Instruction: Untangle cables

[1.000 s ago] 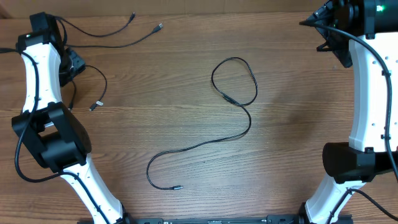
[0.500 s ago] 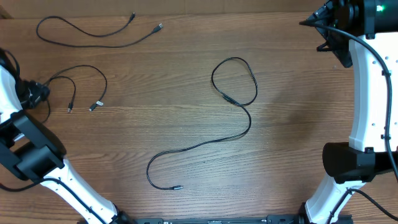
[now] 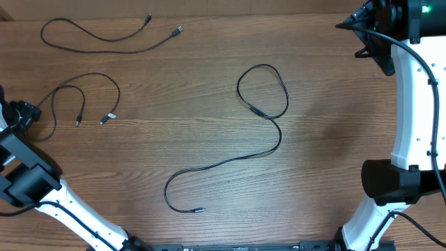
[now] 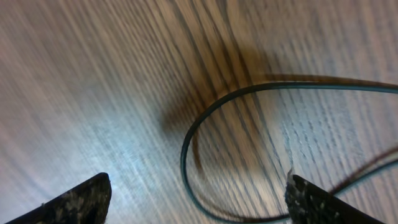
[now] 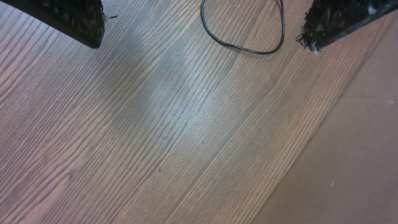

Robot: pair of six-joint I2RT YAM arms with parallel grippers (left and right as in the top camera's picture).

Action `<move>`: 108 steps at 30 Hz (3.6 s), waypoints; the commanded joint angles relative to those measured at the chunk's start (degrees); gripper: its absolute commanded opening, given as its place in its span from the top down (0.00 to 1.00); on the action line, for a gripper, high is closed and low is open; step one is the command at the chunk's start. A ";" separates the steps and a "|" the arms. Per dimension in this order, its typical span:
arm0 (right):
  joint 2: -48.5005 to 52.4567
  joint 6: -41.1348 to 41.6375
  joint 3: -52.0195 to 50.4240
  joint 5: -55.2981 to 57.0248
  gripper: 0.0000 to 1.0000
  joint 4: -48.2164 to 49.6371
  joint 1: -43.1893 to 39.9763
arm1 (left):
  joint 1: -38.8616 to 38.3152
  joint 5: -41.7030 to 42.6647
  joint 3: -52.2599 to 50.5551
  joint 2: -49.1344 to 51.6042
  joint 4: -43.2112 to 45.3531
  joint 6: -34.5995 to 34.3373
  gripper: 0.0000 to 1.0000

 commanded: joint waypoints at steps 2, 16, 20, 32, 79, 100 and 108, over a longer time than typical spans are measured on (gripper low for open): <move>-0.02 -0.20 0.55 0.79 0.00 0.11 -0.13 | 0.33 0.92 0.13 4.57 1.03 1.81 0.24; -0.02 -0.20 0.55 0.79 0.00 0.11 -0.13 | 0.39 4.57 7.69 5.79 8.68 9.46 0.96; -0.02 -0.20 0.55 0.79 0.00 0.11 -0.13 | 0.42 4.57 15.61 5.79 7.85 9.70 0.96; -0.02 -0.20 0.55 0.79 0.00 0.11 -0.13 | 0.28 22.27 22.71 5.95 8.76 10.54 0.32; -0.02 -0.20 0.55 0.79 0.00 0.11 -0.13 | -72.61 15.98 7.56 6.38 1.64 -16.52 0.19; -0.02 -0.20 0.55 0.79 0.00 0.11 -0.13 | -74.55 9.84 4.98 6.40 4.98 -23.34 0.65; -0.02 -0.20 0.55 0.79 0.00 0.11 -0.13 | -74.20 9.51 6.21 5.40 3.63 -21.79 0.96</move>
